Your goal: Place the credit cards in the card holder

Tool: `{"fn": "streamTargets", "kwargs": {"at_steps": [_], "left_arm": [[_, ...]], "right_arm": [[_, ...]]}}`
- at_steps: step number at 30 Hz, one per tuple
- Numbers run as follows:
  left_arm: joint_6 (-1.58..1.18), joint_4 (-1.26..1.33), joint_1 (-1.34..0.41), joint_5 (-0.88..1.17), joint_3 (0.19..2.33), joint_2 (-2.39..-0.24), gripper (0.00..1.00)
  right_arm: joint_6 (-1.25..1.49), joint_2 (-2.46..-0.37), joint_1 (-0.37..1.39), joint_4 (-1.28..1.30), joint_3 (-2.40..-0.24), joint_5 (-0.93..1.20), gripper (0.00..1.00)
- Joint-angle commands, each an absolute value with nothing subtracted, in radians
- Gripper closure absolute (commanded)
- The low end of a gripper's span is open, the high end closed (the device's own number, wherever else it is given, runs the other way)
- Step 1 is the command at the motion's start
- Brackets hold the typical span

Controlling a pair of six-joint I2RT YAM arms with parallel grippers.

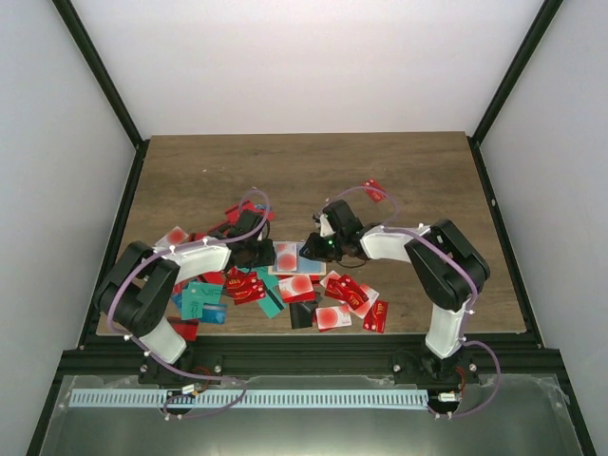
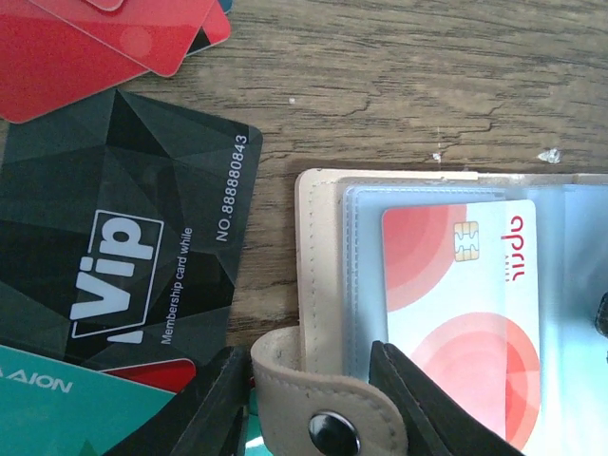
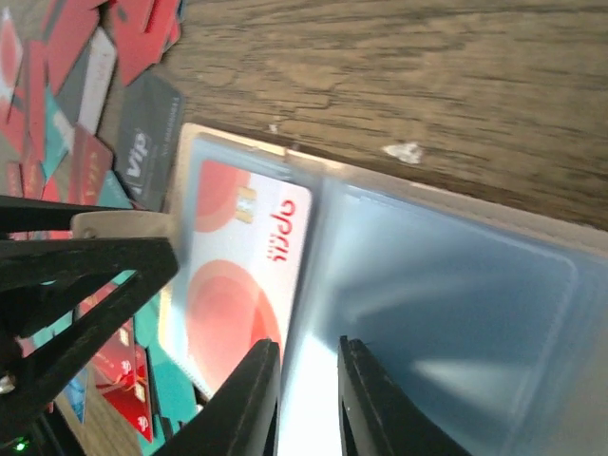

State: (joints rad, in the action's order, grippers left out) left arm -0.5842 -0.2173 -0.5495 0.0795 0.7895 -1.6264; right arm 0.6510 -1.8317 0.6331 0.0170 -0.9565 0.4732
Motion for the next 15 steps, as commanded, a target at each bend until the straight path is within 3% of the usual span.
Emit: {"fn": "streamTargets", "kwargs": {"at_steps": [1,15], "left_arm": [[-0.595,-0.232,-0.551,0.075,0.771,-1.614,0.63],[-0.583,-0.231,-0.551,0.071,0.761,-1.612,0.65]], "right_arm": [[0.583,-1.820,0.662,0.088,-1.014,0.385,0.84],[0.546,-1.865,0.742,0.188,-1.098,0.184,0.99]]}}
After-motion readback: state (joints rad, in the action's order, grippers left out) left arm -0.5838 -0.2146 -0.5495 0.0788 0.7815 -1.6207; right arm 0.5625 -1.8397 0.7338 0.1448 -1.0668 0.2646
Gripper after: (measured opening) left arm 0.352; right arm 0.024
